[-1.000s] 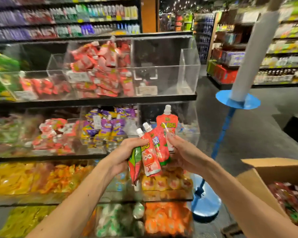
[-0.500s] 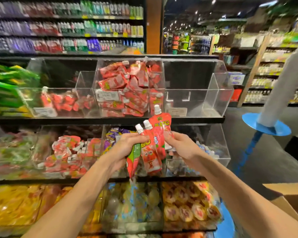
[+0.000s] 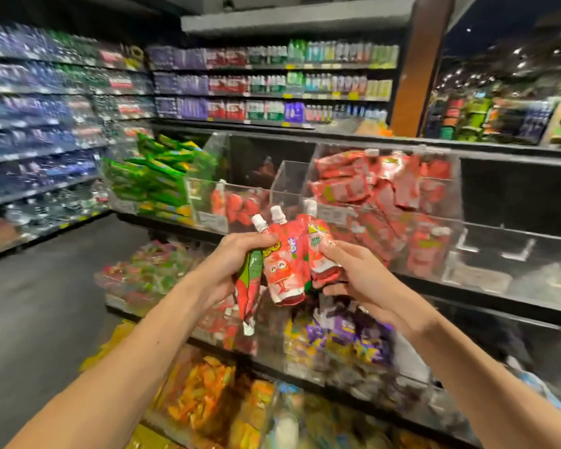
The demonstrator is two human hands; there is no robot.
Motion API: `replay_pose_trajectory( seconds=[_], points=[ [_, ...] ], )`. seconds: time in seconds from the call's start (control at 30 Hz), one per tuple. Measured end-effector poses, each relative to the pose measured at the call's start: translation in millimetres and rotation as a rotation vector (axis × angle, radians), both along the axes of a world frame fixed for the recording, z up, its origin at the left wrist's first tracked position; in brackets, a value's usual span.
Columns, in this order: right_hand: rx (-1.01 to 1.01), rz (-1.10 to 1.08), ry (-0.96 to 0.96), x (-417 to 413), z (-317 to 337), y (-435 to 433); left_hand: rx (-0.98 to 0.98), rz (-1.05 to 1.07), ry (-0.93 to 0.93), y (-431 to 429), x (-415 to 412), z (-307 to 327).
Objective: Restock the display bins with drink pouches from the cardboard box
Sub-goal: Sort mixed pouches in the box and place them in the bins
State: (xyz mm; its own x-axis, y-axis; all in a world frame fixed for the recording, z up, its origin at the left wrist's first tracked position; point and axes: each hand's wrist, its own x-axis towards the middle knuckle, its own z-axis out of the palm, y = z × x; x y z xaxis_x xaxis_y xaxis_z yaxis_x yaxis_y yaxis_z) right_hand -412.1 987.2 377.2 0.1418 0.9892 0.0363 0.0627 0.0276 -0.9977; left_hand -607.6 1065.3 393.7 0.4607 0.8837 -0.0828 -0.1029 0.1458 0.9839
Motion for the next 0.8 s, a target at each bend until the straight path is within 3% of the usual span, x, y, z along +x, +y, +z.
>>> replay_pose_trajectory(
  seconds=[0.23, 0.3, 0.4, 0.5, 0.63, 0.8],
  points=[
    [0.030, 0.145, 0.014, -54.2, 36.2, 88.4, 0.097, 0.032, -0.011, 94.1, -61.0, 28.4],
    [0.071, 0.071, -0.076, -69.1, 53.5, 120.3, 0.147, 0.023, 0.005, 131.5, -78.8, 41.9],
    [0.127, -0.141, -0.355, -89.2, 85.0, 167.0, 0.173, 0.000, 0.040, 190.1, -105.6, 69.1],
    [0.144, -0.338, -0.376, -106.1, 112.3, 206.9, 0.164, -0.025, 0.083, 245.1, -121.9, 95.5],
    [-0.061, -0.561, -0.566, -114.9, 115.2, 261.4, 0.175, -0.106, 0.117, 291.1, -113.2, 119.4],
    [-0.351, -0.670, -0.787, -107.2, 100.4, 313.3, 0.147, -0.230, 0.174, 312.7, -94.3, 120.4]
  ],
)
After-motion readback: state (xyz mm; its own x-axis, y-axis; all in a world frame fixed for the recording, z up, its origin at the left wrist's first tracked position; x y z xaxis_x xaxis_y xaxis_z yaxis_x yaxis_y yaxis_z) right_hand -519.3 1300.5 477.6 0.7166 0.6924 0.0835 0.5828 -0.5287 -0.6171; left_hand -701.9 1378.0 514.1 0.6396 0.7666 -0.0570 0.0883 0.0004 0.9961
